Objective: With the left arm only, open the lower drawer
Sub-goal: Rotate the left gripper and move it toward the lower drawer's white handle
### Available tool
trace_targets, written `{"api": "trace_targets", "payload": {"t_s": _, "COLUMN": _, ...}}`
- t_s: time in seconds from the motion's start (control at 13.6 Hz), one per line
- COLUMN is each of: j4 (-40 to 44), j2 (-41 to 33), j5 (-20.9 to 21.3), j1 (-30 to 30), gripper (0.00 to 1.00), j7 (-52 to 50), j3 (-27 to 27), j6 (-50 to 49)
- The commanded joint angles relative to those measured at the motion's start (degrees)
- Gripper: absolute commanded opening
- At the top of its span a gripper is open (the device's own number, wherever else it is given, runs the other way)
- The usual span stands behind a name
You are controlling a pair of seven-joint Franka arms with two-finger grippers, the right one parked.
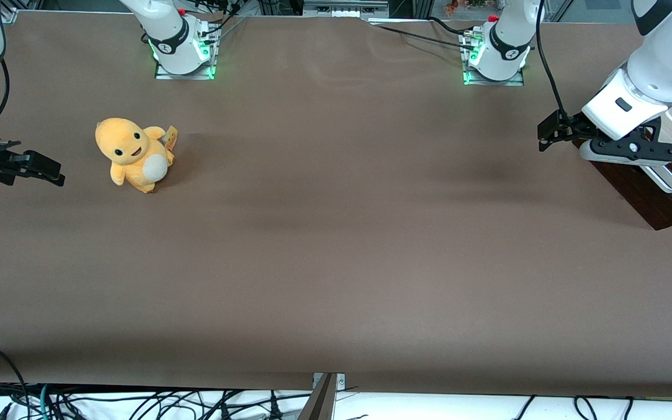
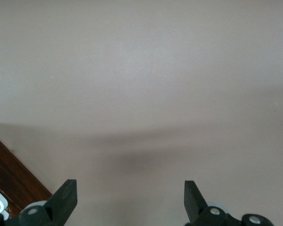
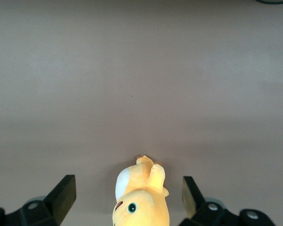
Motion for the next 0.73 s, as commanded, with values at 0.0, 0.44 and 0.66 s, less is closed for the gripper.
{"api": "trace_targets", "payload": {"t_s": 0.0, "j4": 0.8, "j2": 0.2, "j5": -1.4, "j1": 0.6, "gripper": 1.0, "j7": 1.4, "j3": -0.3, "j6": -0.7}}
{"api": "trace_targets", "payload": {"t_s": 0.44, "j4": 3.1, "j2": 2.0, "j5": -0.9, "j1": 0.4, "gripper": 1.0, "j7": 1.1, "j3": -0.7, "j6": -0.7}}
{"api": "trace_targets", "payload": {"t_s": 0.66, "j4": 3.4, "j2": 3.4, "j5": -1.3, "j1": 0.4, "gripper": 1.0, "j7": 0.9, "j3": -0.6, "j6": -1.0}}
